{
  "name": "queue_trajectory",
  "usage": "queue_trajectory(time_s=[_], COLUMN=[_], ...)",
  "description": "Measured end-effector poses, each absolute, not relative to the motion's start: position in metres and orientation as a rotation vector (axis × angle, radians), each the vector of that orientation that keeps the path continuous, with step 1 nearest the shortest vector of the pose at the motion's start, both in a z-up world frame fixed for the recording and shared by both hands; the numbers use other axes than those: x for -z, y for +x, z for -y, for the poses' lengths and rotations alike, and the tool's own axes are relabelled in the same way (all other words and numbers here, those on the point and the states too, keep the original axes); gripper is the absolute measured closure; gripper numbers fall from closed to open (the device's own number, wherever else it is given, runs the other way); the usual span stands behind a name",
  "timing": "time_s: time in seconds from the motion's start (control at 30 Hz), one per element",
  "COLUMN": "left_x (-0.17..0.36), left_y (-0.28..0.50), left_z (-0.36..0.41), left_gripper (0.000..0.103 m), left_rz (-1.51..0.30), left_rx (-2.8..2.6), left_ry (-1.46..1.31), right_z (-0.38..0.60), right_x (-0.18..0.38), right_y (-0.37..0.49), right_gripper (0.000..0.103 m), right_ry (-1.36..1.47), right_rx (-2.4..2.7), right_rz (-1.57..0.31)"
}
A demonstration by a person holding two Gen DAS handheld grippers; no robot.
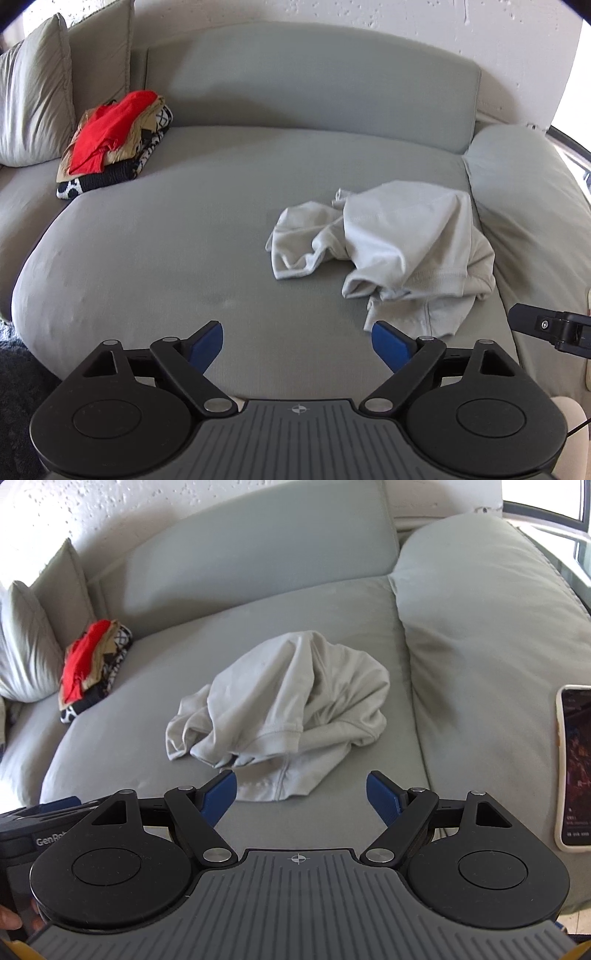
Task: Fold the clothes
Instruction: 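Move both tools to the sweatshirt and close the right gripper on its fabric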
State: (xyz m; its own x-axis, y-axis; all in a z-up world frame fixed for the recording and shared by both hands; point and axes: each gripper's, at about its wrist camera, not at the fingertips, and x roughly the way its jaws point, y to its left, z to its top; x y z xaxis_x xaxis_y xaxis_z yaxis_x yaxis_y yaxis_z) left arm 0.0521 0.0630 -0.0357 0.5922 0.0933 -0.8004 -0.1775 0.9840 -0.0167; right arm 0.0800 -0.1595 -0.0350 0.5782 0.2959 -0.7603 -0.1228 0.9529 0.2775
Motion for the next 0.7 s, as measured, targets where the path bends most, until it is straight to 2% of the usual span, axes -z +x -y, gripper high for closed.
queue_trajectory(time_s=[0.33,0.47,0.6,0.7], left_x=[0.05,0.063,0.082,0.091], left_y=[0.079,0.091,0.102,0.104], left_z=[-0.093,-0.107,-0.118,-0.124], left_gripper=[0.014,0.044,0.047,0.041], left_rz=[-0.903,-0.946,-0.996,-1.02], left_rx=[-0.197,-0.233,-0.195,-0.173], left_ry=[-0.146,-0.171,-0.208,-0.244], right_z=[0.125,0.085,0.049,0.029], right_x=[0.044,0.052,0.066,0.076], right_y=[0.102,0.105,0.107,0.105], right_gripper=[0.028,0.028,0.03,0.03], right_ry=[0.06,-0.094,-0.267,-0.418], right_rx=[-0.416,-0.522,-0.574,-0.573], right_rz=[-0.807,-0.763,-0.73,-0.677])
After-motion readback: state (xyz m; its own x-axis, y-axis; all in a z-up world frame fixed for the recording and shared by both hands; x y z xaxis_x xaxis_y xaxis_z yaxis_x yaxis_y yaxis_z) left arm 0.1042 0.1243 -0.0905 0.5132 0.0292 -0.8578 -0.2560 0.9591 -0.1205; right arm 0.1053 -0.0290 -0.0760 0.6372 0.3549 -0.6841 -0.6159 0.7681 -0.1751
